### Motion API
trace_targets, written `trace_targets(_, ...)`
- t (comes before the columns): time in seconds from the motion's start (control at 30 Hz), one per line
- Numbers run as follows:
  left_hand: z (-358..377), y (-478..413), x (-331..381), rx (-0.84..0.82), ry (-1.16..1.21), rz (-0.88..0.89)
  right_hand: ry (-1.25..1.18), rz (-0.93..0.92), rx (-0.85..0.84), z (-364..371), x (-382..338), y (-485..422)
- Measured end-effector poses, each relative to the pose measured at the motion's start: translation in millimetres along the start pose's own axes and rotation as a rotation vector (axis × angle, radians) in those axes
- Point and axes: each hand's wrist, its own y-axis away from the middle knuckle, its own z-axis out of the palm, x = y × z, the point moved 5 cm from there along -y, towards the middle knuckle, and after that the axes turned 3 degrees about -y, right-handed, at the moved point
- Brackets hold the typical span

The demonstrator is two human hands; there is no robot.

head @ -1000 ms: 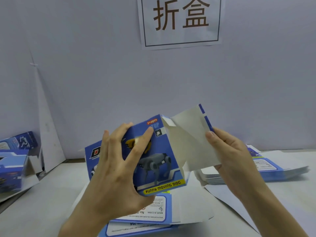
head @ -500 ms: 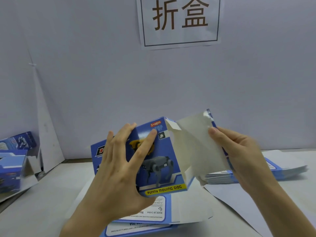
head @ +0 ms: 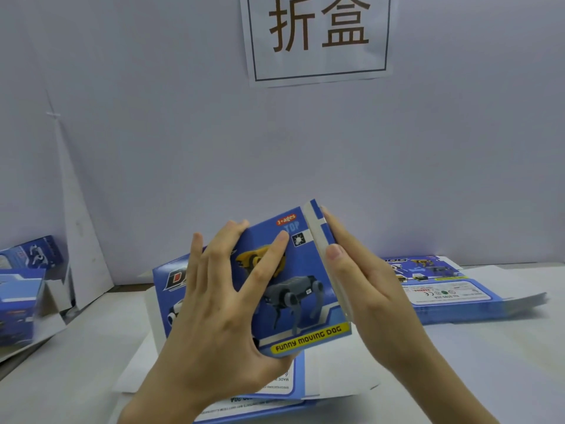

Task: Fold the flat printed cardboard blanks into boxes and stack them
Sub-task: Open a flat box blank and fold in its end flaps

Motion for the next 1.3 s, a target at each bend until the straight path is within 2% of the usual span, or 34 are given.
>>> trace_targets(0.3,-0.7,0.6,0.4,-0.028,0.018,-0.028,-0.026,0.040,-0.011,6.1,1.5,3.9)
trace_targets(0.5,-6.1,-1.1,5.7,0.008,0.010,-0.014,-0.098,0.101,-0.151,21.7,-2.2,11.4)
trace_targets(0.6,-12.4,-2.5,7.0,0.021,-0.037,0.002,-0.146,0.090,-0.166,25.1,-5.4,12.3)
trace_targets(1.13,-14.0,-2.9,7.5,0.046,0.052,0.018,0.069,0.039,-0.208,16.1,-16.5,12.3)
trace_targets(1.23,-12.2,-2.4,1.5,0.005,0.043,0.038,-0.092,0.126,-0.139,3.5,-13.7,6.2)
trace_targets(1.3,-11.3,-2.2,-2.2,-0.014,0.042,0.054,-0.078,0.209,-0.136,-0.4,-7.7,3.9)
